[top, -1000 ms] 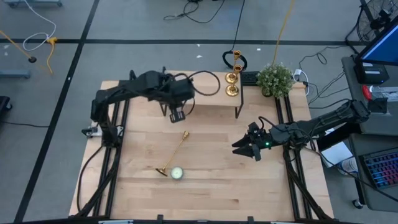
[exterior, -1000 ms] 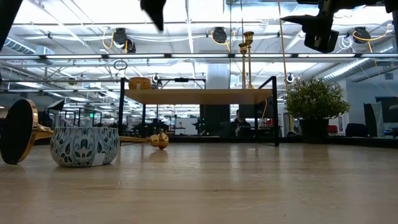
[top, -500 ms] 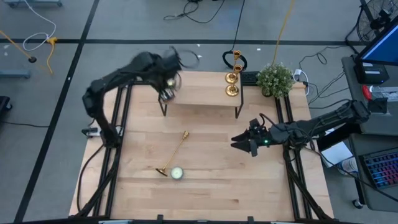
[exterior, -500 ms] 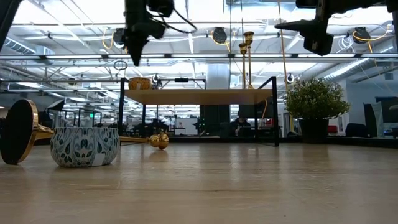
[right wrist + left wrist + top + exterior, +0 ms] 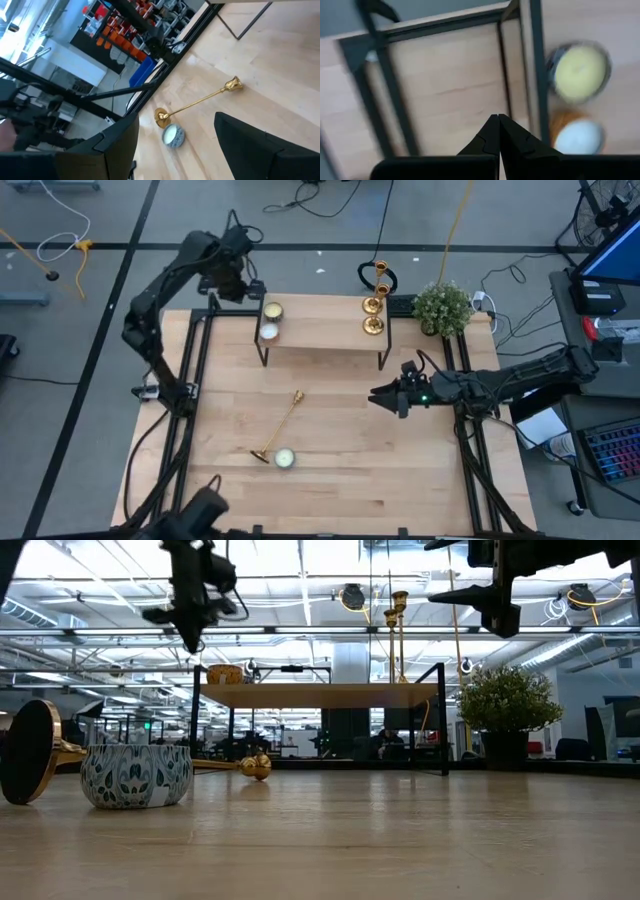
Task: Pick & Place candle stick holders
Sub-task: Put the black scented candle aligned with the orange scented candle on the shelf
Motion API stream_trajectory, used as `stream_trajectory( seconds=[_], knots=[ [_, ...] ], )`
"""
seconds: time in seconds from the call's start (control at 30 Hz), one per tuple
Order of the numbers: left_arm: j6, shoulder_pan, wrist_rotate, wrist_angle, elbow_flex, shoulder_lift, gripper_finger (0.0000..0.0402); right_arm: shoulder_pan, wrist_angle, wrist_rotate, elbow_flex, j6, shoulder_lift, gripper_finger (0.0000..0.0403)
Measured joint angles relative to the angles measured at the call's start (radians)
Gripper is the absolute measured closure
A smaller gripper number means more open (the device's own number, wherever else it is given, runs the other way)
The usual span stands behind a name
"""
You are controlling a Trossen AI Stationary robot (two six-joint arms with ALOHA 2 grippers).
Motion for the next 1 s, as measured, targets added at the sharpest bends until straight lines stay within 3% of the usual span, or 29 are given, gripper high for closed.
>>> stream_trajectory(
  seconds=[0.2, 0.47, 0.6, 0.83, 1.0],
  knots=[
    [0.001, 0.013, 0.081, 0.034, 0.069, 0.116, 0.0401, -0.008, 0.0, 0.051, 0.0, 0.0, 0.0, 0.0147],
    [0.059, -0.009, 0.118, 0.07, 0.337, 0.266, 0.0401, -0.008, 0.0, 0.133, 0.0, 0.0, 0.0, 0.0147],
    [0.125, -0.028, 0.202, 0.077, 0.425, 0.337, 0.0401, -0.008, 0.005, 0.136, 0.0, 0.0, 0.0, 0.0147],
    [0.275, -0.07, 0.237, 0.038, 0.449, 0.419, 0.0401, -0.008, 0.004, 0.137, 0.0, 0.0, 0.0, 0.0147],
    [0.424, -0.122, 0.158, 0.013, 0.449, 0.43, 0.0401, -0.008, 0.004, 0.134, 0.0, 0.0, 0.0, 0.0147]
  ],
)
